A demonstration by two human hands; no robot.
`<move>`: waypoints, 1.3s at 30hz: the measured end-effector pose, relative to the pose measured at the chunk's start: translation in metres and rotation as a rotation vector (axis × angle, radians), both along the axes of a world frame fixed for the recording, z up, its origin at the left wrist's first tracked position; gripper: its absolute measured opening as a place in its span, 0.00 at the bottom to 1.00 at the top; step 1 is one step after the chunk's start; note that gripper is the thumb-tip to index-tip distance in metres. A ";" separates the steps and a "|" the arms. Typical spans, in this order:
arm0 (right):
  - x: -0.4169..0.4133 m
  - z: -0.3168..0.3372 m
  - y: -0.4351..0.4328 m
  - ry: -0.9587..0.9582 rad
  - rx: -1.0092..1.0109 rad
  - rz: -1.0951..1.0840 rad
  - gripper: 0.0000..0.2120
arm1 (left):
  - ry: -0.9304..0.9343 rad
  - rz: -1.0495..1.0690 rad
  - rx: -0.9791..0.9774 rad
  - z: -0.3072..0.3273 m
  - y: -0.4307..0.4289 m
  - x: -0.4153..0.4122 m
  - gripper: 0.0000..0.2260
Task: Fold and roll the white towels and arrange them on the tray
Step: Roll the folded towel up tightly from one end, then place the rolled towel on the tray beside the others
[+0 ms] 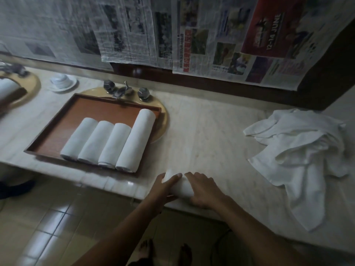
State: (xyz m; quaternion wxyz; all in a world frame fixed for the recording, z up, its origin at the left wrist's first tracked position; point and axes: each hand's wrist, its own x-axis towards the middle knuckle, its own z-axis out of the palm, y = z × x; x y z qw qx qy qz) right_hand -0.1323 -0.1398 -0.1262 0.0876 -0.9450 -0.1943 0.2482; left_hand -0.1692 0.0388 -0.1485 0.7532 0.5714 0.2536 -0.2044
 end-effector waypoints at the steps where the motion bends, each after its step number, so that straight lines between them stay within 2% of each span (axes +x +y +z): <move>1: -0.006 0.002 0.000 -0.031 0.017 0.005 0.40 | -0.028 0.025 0.015 0.003 0.001 -0.001 0.33; 5: -0.025 0.014 -0.008 -0.115 0.183 -0.027 0.46 | -0.156 -0.002 0.069 0.027 0.011 -0.006 0.29; 7: -0.031 0.024 -0.011 -0.064 0.380 -0.171 0.48 | -0.231 -0.026 0.102 0.040 0.024 -0.005 0.26; 10: -0.031 0.046 -0.009 0.201 0.781 -0.560 0.51 | -0.345 -0.011 0.110 0.061 0.051 -0.004 0.26; 12: -0.025 0.058 -0.001 0.397 0.916 -0.677 0.49 | -0.403 0.012 0.134 0.076 0.069 -0.002 0.28; 16: -0.007 0.066 0.034 0.773 1.258 -0.666 0.44 | -0.511 -0.005 0.150 0.103 0.107 0.003 0.27; 18: 0.005 0.074 0.059 0.835 1.440 -0.635 0.38 | -0.547 -0.023 0.142 0.115 0.131 0.008 0.25; 20: 0.019 0.083 0.082 0.800 1.524 -0.605 0.39 | -0.590 -0.038 0.151 0.123 0.156 0.014 0.24; 22: 0.033 0.088 0.110 0.721 1.521 -0.566 0.41 | -0.618 -0.031 0.170 0.128 0.184 0.020 0.25; 25: 0.054 0.099 0.162 0.601 1.455 -0.536 0.37 | -0.629 0.054 0.236 0.135 0.230 0.025 0.27; 31: 0.097 0.122 0.284 0.255 1.204 -0.472 0.16 | -0.598 0.201 0.485 0.135 0.333 0.029 0.26; 35: 0.125 0.118 0.361 0.128 1.048 -0.395 0.18 | -0.505 0.280 0.633 0.124 0.387 0.030 0.22; 39: 0.151 0.103 0.440 0.087 0.869 -0.337 0.26 | -0.377 0.328 0.746 0.096 0.439 0.027 0.27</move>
